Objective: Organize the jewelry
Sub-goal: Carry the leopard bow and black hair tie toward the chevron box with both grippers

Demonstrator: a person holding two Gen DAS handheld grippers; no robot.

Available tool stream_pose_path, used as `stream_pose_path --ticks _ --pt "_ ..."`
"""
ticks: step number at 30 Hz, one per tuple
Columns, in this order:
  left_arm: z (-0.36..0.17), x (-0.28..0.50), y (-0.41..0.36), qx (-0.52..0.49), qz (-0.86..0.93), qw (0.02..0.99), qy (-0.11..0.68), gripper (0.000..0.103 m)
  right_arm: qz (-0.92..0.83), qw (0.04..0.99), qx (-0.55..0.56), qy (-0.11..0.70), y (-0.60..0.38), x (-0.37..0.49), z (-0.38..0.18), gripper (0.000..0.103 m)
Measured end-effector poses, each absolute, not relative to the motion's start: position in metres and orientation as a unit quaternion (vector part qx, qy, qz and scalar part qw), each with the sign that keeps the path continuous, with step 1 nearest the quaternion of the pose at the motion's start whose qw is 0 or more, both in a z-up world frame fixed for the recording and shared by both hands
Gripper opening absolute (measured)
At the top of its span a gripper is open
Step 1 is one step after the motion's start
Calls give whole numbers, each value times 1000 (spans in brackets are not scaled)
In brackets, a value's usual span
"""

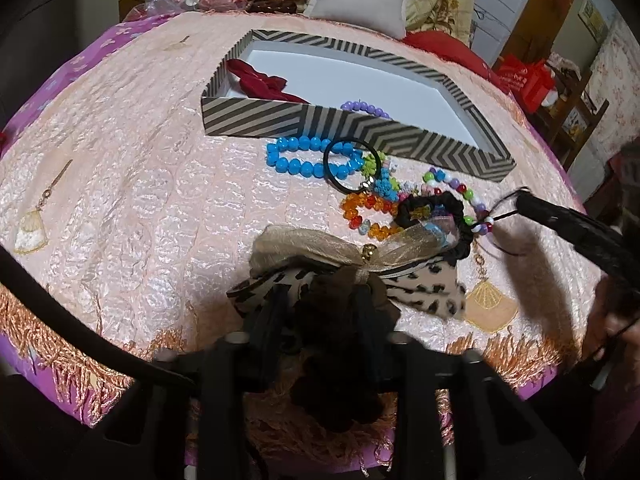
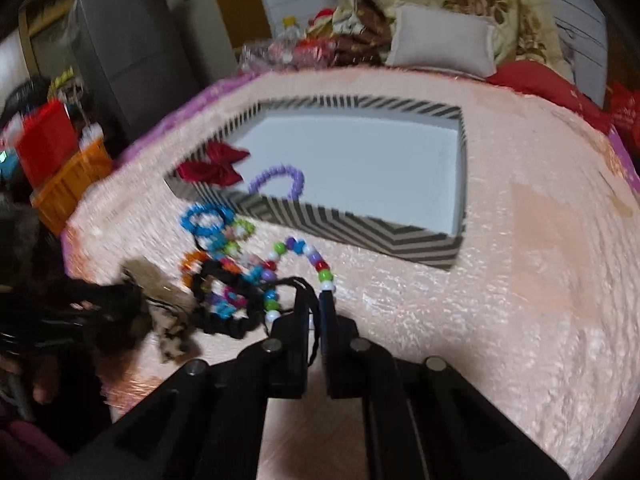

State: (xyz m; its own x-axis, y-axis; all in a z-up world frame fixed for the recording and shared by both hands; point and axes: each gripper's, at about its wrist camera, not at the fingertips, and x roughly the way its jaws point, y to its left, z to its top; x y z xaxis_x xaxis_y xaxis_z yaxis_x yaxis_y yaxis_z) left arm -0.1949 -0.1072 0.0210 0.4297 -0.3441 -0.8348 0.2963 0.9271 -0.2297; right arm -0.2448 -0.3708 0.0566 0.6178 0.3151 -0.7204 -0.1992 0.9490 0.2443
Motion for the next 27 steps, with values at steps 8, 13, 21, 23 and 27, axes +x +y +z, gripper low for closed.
stream_pose_path --ticks 8,13,21,23,27 --pt "47 -198 -98 -32 -185 861 473 5 161 891 166 390 -389 -261 82 5" --pt "59 -201 -97 -28 -186 869 458 5 146 895 146 395 -380 -266 81 5" --pt "72 -203 -98 -23 -182 877 444 5 143 898 138 394 -371 -270 84 5" --pt "74 -203 -98 -22 -181 878 442 5 143 898 138 392 -370 -270 84 5" --pt "78 -201 -98 -21 -177 881 437 5 142 900 132 392 -365 -268 86 5"
